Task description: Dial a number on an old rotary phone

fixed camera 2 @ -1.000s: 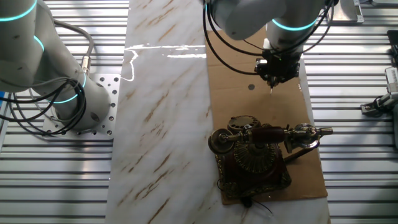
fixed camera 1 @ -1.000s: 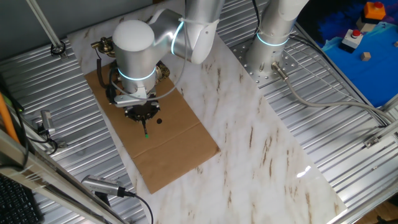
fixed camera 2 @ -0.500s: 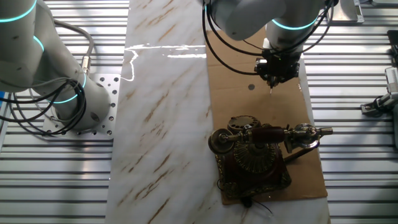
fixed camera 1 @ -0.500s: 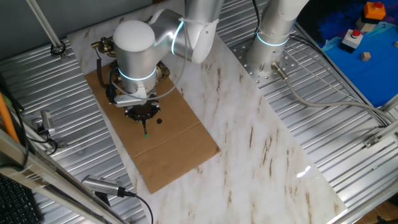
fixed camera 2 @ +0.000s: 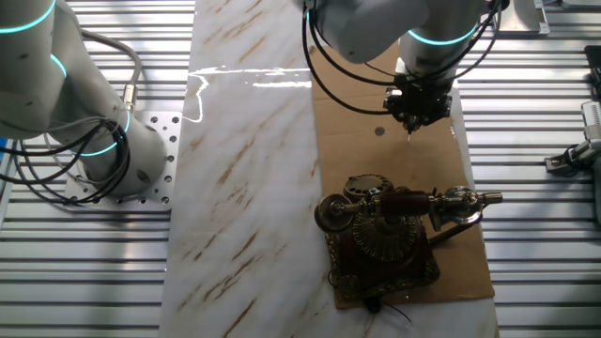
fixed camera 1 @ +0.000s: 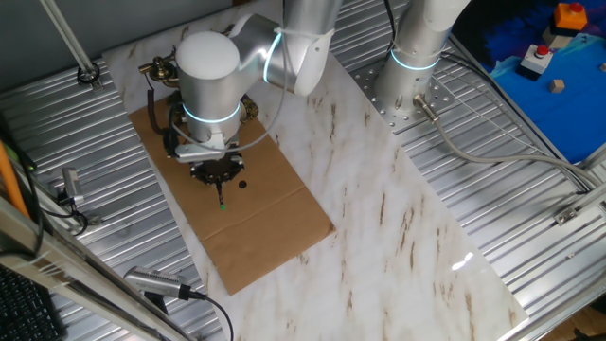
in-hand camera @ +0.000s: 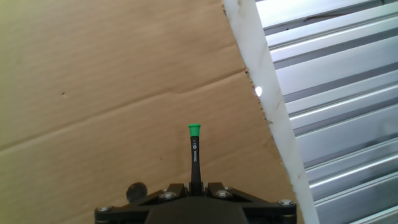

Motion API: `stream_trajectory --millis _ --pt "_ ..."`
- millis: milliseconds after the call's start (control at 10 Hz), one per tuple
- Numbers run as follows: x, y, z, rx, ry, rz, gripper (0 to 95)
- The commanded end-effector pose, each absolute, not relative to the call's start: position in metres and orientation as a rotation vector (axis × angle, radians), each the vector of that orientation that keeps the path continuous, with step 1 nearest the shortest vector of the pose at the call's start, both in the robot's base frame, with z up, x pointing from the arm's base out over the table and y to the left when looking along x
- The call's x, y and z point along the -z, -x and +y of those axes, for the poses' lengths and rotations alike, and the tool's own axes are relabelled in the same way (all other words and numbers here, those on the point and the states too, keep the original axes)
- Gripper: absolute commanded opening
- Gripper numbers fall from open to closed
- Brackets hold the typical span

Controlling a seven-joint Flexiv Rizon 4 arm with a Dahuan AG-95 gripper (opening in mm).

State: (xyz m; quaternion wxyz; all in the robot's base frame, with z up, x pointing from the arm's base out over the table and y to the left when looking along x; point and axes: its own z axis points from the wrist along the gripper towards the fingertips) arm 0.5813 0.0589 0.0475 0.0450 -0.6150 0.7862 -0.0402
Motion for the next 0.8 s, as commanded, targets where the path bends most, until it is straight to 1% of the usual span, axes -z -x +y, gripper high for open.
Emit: stream_trajectory --millis 100,800 --pt "-0.0475 -0.5818 0.0591 0.123 1.88 2.404 0.0" --pt "-0.0475 -0.5818 0.0591 0.104 1.865 2.462 0.0"
